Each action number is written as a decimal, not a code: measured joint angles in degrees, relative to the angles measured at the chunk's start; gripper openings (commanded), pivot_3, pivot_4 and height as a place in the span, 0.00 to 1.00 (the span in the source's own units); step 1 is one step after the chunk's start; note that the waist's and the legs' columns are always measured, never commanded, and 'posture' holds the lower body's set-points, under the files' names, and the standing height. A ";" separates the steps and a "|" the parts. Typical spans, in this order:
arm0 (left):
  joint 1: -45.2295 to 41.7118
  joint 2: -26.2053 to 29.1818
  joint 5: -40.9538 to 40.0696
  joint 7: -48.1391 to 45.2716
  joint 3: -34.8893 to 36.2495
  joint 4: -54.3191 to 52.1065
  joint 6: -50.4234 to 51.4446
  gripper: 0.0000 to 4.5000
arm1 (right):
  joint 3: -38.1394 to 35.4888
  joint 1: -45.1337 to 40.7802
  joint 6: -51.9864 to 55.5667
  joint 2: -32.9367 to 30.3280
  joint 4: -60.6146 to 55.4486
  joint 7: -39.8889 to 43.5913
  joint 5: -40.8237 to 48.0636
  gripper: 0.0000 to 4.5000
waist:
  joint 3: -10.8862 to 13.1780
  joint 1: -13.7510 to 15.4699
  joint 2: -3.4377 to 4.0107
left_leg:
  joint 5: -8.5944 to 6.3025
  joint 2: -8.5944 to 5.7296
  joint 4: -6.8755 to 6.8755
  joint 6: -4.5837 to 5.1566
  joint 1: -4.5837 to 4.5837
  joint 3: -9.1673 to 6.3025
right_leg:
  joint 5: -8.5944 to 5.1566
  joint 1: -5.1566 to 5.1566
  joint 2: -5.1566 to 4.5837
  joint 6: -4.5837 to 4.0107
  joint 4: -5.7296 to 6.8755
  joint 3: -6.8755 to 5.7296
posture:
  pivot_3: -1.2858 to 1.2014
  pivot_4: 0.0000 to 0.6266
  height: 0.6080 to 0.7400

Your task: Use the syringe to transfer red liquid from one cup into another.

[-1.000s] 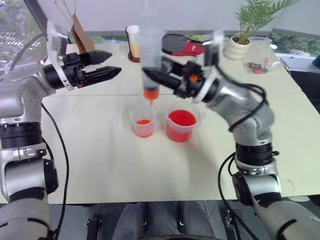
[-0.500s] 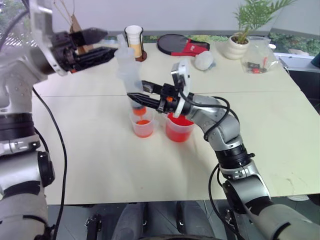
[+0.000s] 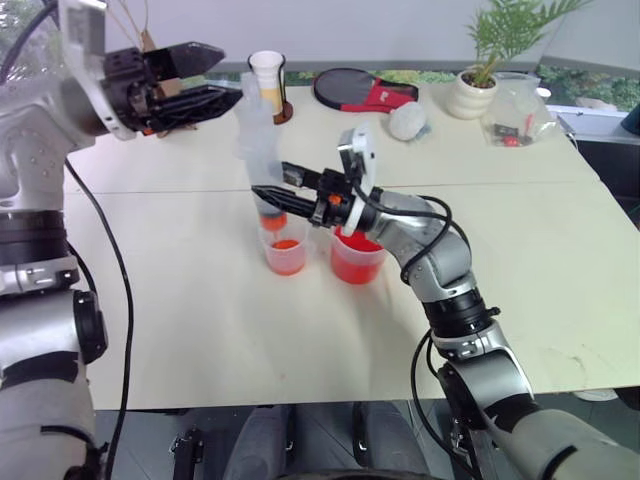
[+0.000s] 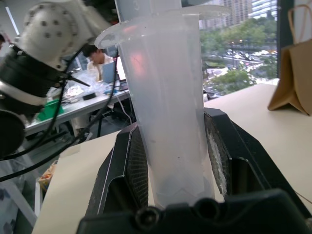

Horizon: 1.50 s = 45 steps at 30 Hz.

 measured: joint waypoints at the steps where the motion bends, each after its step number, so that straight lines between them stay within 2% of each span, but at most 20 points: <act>1: 0.17 0.20 0.01 0.02 0.00 0.00 -0.05 0.87 | -0.18 0.00 0.00 0.03 0.45 -0.08 -0.02 0.30 | 0.00 0.01 0.00 | 0.00 0.00 0.00 0.00 0.00 0.00 | 0.00 0.00 0.00 0.00 0.00 0.00 | 0.52 0.24 1.00; 10: 1.30 0.68 -0.18 1.28 0.10 -0.09 -0.01 0.87 | -0.68 0.00 -0.13 0.56 1.20 0.27 -0.15 0.30 | 0.00 0.03 0.00 | 0.00 0.00 0.00 0.00 0.00 -0.01 | 0.00 0.00 0.00 0.00 0.01 0.00 | 0.52 0.24 1.00; 20: -0.55 -2.59 0.28 0.56 -0.93 2.12 -2.09 0.87 | -0.39 0.08 -0.11 1.48 1.20 0.48 -1.23 0.30 | 0.00 0.04 0.00 | 0.00 0.00 0.00 0.00 0.00 -0.01 | 0.00 0.00 0.00 0.00 0.01 0.00 | 0.52 0.24 1.00; 23: -1.64 -3.58 0.87 -0.18 -1.54 3.54 -3.52 0.67 | 0.04 0.49 -0.08 2.05 1.19 0.18 -1.54 0.30 | 0.00 0.01 0.00 | 0.00 -0.01 0.00 0.00 0.00 -0.01 | 0.00 0.00 0.00 0.00 0.01 0.00 | 0.52 0.24 1.00; 25: -1.87 -4.13 1.12 -0.80 -1.89 4.59 -3.96 0.46 | 0.18 0.77 -0.03 2.32 1.19 -0.07 -1.73 0.30 | 0.00 -0.01 0.00 | 0.00 0.00 0.00 0.00 0.00 -0.01 | 0.00 -0.01 0.01 0.00 0.01 0.00 | 0.52 0.24 1.00; 27: -1.88 -4.58 1.09 -1.69 -2.33 4.66 -3.97 0.20 | -0.04 0.97 0.06 2.30 1.19 -0.48 -1.79 0.30 | 0.00 0.02 0.00 | 0.00 0.00 0.00 -0.01 0.00 -0.01 | 0.00 -0.01 0.01 0.00 0.01 0.00 | 0.52 0.24 1.00; 29: -1.97 -4.99 0.96 -2.38 -2.43 4.63 -3.83 0.00 | -0.27 0.97 0.11 2.28 1.19 -0.69 -1.80 0.30 | 0.00 0.03 0.00 | 0.00 0.00 0.00 0.00 0.00 -0.01 | 0.00 -0.01 0.01 0.00 0.01 0.00 | 0.52 0.24 1.00; 38: -1.78 -5.02 1.03 -2.97 -2.55 3.18 -2.54 0.00 | -0.04 0.99 2.36 1.45 -0.97 -1.29 -2.66 0.30 | 0.00 0.02 0.00 | 0.00 0.00 -0.01 0.00 0.00 -0.01 | 0.00 -0.02 0.01 0.00 0.01 0.00 | 0.52 0.24 1.00; 45: 1.71 -5.71 1.13 -2.67 -2.49 0.21 -2.53 0.00 | 0.54 1.32 5.09 0.23 -1.83 -0.83 -2.90 0.30 | 0.00 0.00 0.00 | 0.00 0.01 -0.01 0.00 0.00 -0.01 | 0.00 -0.02 0.01 0.00 0.01 0.01 | 0.52 0.24 1.00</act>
